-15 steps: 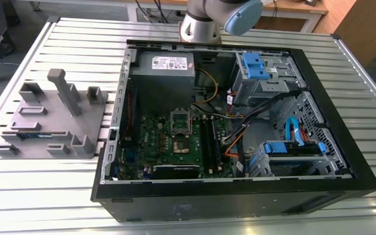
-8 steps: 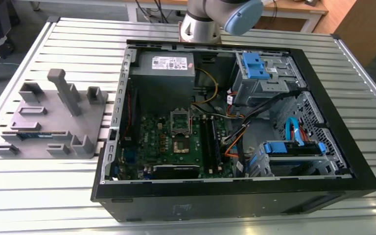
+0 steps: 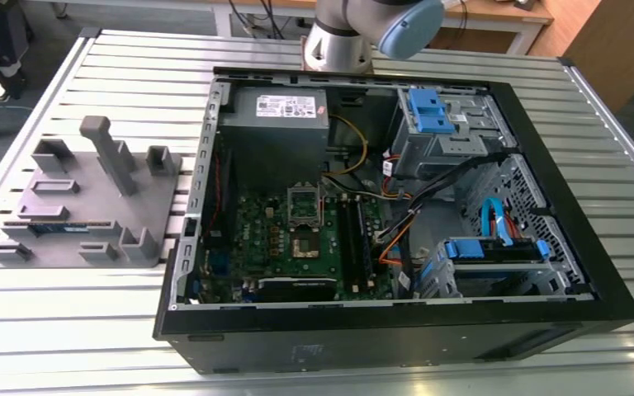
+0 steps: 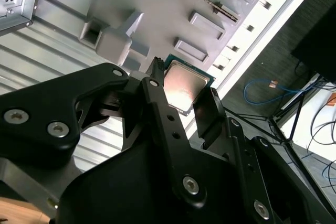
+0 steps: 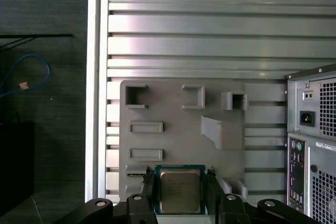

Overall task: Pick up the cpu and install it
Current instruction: 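Pick up the cpu and move it towards the insertion slot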

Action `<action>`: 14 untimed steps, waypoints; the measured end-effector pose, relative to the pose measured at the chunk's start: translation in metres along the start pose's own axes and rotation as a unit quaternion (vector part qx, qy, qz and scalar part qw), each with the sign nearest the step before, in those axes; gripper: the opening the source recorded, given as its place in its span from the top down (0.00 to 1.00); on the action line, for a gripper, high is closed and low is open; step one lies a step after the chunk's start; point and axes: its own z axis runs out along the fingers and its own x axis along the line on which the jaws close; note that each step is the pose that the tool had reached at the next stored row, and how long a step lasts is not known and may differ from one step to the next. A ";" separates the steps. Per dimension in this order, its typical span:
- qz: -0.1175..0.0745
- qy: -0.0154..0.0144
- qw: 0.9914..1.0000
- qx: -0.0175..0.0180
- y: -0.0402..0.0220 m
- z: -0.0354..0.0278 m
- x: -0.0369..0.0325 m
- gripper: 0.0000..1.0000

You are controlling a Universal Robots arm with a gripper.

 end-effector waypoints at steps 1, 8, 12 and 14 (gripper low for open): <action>0.000 0.000 1.000 0.000 0.0000 0.0001 -0.0013 0.53; 0.000 0.000 1.000 0.000 0.0001 0.0002 -0.0097 0.53; 0.000 0.000 1.000 0.000 0.0001 0.0002 -0.0141 0.53; 0.000 0.000 1.000 0.000 0.0001 0.0003 -0.0162 0.53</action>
